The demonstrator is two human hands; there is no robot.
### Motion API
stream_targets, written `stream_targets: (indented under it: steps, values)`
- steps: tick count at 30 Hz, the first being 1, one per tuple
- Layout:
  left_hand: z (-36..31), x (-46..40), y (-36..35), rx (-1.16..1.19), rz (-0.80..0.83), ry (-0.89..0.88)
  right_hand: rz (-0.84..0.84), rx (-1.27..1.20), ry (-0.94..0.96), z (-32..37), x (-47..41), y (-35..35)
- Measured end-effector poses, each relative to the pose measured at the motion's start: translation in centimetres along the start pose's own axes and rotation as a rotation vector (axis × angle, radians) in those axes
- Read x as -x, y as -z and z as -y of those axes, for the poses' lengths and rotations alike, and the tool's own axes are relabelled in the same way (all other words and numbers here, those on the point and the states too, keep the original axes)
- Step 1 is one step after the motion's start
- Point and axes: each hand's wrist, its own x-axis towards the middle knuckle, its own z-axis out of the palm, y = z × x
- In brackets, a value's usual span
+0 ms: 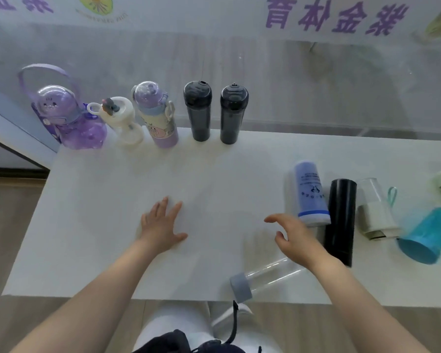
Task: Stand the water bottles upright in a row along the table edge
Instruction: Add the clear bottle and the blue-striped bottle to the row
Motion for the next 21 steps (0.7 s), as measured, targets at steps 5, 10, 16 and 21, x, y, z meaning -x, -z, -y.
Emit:
stream_targets:
  steps: [5, 10, 16, 21]
  values:
    - [-0.9, 1.8, -2.1, 0.017, -0.062, -0.101, 0.192, 0.268, 0.063, 0.1, 3.7, -0.3]
    - [-0.9, 3.5, -4.2, -0.017, -0.105, -0.24, 0.271, 0.541, 0.055, -0.3, 5.9, -2.8]
    - [0.7, 3.8, -4.5, -0.065, -0.067, -0.315, 0.211, 0.584, 0.022, -0.3, 6.5, -5.6]
    - [0.9, 3.7, -4.3, -0.098, -0.018, -0.322, 0.068, 0.437, -0.014, 0.1, 6.6, -6.4]
